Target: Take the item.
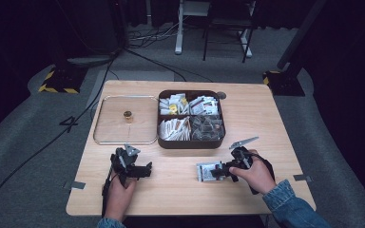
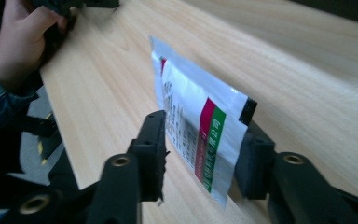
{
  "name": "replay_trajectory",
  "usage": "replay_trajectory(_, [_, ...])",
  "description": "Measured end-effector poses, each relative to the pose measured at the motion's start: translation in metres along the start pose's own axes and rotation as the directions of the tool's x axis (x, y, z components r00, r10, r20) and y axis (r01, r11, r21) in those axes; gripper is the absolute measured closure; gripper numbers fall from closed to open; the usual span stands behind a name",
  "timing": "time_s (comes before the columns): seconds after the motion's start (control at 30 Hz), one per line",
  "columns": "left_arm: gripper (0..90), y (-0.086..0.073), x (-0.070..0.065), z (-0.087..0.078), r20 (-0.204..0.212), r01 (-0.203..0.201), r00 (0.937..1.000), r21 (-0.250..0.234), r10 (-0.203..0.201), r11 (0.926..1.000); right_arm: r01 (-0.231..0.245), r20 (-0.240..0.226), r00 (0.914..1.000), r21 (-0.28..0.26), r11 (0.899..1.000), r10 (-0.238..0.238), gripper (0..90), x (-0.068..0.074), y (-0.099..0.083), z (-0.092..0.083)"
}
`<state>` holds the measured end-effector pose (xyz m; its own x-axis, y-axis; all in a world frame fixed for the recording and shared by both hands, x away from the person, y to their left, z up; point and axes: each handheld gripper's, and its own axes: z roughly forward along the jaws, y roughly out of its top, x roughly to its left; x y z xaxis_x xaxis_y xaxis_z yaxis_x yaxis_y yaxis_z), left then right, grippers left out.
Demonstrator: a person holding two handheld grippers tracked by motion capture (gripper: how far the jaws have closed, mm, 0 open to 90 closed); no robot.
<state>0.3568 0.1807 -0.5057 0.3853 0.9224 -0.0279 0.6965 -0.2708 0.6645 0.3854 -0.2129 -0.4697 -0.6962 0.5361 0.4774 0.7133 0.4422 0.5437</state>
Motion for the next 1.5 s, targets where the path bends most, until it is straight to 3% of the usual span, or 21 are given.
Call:
replay_trajectory(0.13, [0.2,0.0,0.0,0.0,0.0,0.0,1.0,0.0,0.0,1.0,0.044,0.108,0.9933,-0.026,0.999,-0.041,50.3,0.001,0.002,-0.004])
replay_trajectory(0.17, [0.3,0.0,0.0,0.0,0.0,0.0,1.0,0.0,0.0,1.0,0.044,0.108,0.9933,-0.026,0.999,-0.041,50.3,0.001,0.002,-0.004])
replay_trajectory(0.2, [0.3,0.0,0.0,0.0,0.0,0.0,1.0,0.0,0.0,1.0,0.06,0.164,0.985,-0.035,0.998,-0.054,49.8,0.001,0.003,-0.007])
replay_trajectory(0.43, [0.2,0.0,0.0,0.0,0.0,0.0,1.0,0.0,0.0,1.0,0.072,0.185,0.981,-0.066,0.995,-0.059,49.3,0.002,0.006,-0.015])
replay_trajectory(0.73, [0.3,0.0,0.0,0.0,0.0,0.0,1.0,0.0,0.0,1.0,0.092,0.225,0.9727,-0.149,0.984,-0.057,46.8,-0.004,0.006,-0.04])
replay_trajectory(1.13, [0.2,0.0,0.0,0.0,0.0,0.0,1.0,0.0,0.0,1.0,0.146,0.351,0.9347,-0.229,0.963,-0.058,41.3,-0.032,-0.006,-0.08])
replay_trajectory(1.3, [0.2,0.0,0.0,0.0,0.0,0.0,1.0,0.0,0.0,1.0,0.153,0.398,0.9161,-0.235,0.96,-0.049,41.2,-0.045,-0.018,-0.097])
replay_trajectory(1.5, [0.3,0.0,0.0,0.0,0.0,0.0,1.0,0.0,0.0,1.0,0.138,0.425,0.905,-0.244,0.96,-0.023,39.6,-0.059,-0.027,-0.11])
